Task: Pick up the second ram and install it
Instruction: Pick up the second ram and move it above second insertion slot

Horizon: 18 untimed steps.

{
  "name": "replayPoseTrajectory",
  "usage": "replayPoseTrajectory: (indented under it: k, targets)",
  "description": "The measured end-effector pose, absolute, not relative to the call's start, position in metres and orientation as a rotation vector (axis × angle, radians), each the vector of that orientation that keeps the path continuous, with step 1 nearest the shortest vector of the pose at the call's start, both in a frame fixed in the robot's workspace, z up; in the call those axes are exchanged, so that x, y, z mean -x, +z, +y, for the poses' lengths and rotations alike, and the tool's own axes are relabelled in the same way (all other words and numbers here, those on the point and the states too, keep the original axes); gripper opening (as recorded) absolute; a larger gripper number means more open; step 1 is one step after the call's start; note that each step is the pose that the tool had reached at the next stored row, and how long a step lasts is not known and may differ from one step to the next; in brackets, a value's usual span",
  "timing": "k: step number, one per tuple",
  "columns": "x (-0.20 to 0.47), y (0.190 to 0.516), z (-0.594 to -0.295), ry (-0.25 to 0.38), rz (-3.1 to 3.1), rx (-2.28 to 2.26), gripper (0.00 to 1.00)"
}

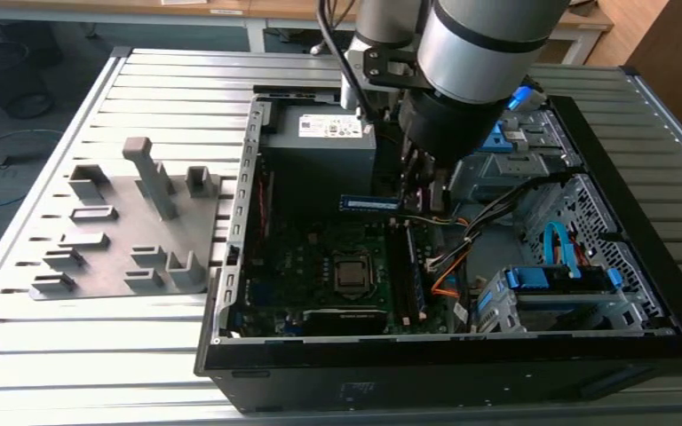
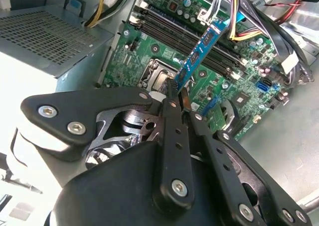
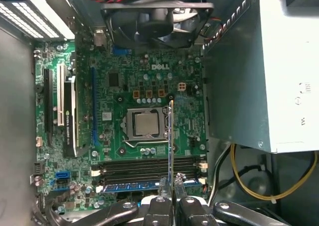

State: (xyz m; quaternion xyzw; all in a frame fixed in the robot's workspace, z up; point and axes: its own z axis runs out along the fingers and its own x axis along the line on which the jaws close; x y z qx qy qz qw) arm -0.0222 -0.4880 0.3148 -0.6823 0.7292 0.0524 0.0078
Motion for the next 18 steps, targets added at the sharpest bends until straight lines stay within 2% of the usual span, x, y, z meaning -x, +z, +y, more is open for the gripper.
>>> replayPoseTrajectory:
  k: [18]
  targets:
    - [0.022,0.29,-0.488,0.164,2.279,2.133,0.14]
